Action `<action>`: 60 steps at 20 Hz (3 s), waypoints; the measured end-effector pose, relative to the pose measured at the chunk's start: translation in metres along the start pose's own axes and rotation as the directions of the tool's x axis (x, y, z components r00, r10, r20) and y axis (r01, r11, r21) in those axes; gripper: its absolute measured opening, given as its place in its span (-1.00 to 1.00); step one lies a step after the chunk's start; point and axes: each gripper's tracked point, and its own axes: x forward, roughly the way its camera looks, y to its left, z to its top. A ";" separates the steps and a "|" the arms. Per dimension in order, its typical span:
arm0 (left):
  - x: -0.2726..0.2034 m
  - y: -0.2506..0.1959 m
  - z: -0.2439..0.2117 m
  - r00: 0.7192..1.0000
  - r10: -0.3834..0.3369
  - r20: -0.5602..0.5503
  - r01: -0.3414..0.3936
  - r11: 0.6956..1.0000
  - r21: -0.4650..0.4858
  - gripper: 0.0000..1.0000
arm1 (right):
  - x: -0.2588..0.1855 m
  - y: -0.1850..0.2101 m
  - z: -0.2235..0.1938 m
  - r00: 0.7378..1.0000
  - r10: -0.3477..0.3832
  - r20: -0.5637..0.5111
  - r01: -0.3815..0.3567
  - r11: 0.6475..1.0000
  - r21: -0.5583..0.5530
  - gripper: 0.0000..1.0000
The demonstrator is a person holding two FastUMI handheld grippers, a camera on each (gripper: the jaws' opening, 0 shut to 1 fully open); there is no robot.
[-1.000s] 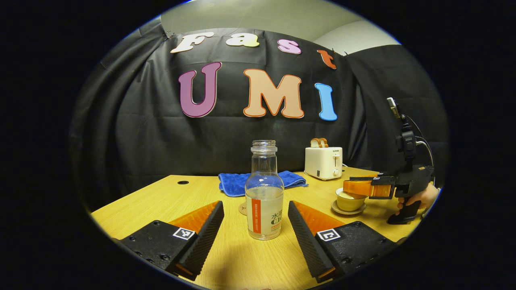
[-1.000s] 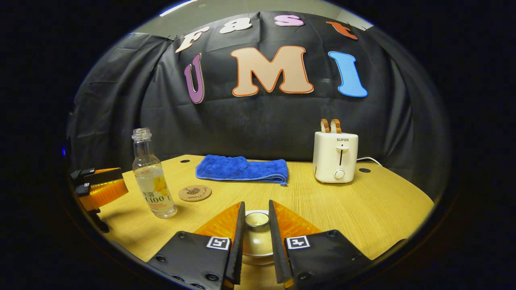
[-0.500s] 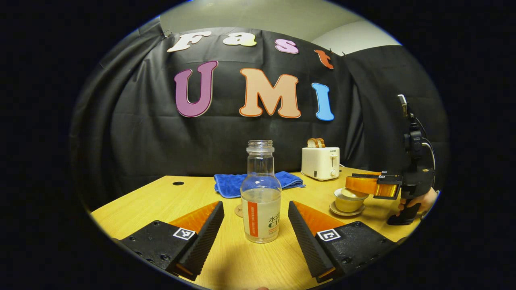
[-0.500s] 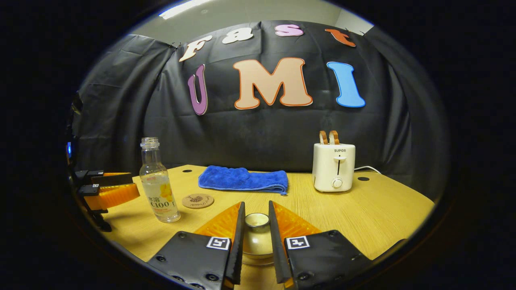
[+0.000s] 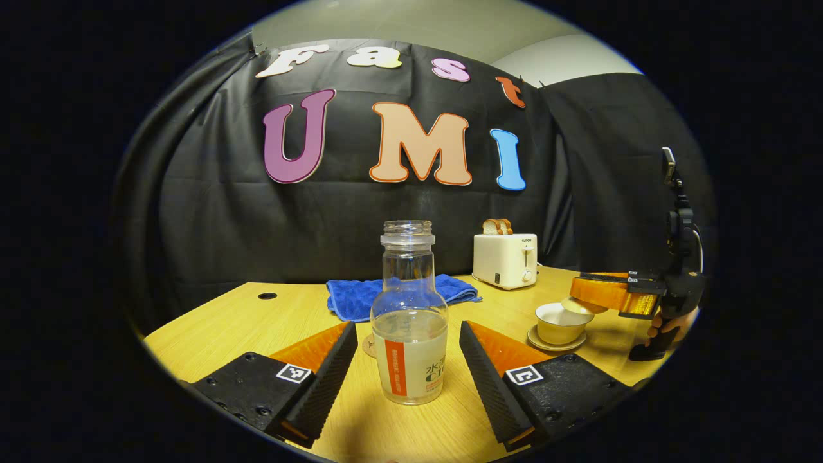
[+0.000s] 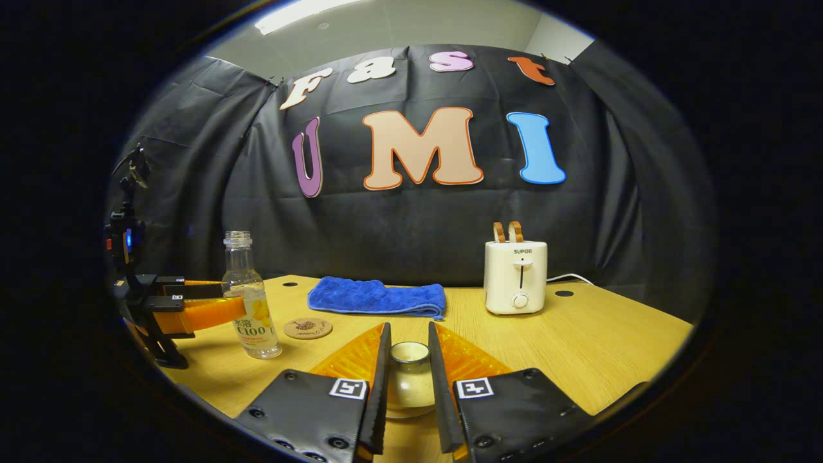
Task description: Open the teacup lid with one hand, grasp the water bottle and pour water into the teacup with the other hand; after pouring, place the water bottle on the coaster and then close the teacup lid.
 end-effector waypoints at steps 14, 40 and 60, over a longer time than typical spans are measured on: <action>0.036 0.003 -0.017 0.994 -0.002 -0.109 0.004 1.000 0.019 0.72 | -0.030 -0.041 0.004 0.997 -0.074 0.006 0.074 0.997 -0.002 -0.28; 0.041 -0.029 -0.015 0.964 0.162 -0.211 0.017 0.754 0.657 0.42 | -0.039 -0.114 0.007 0.979 -0.204 0.011 0.204 0.979 -0.004 -0.28; 0.056 -0.046 -0.028 0.950 0.198 -0.240 0.169 0.321 0.932 0.43 | -0.039 -0.127 0.007 0.976 -0.218 0.012 0.218 0.976 -0.004 -0.28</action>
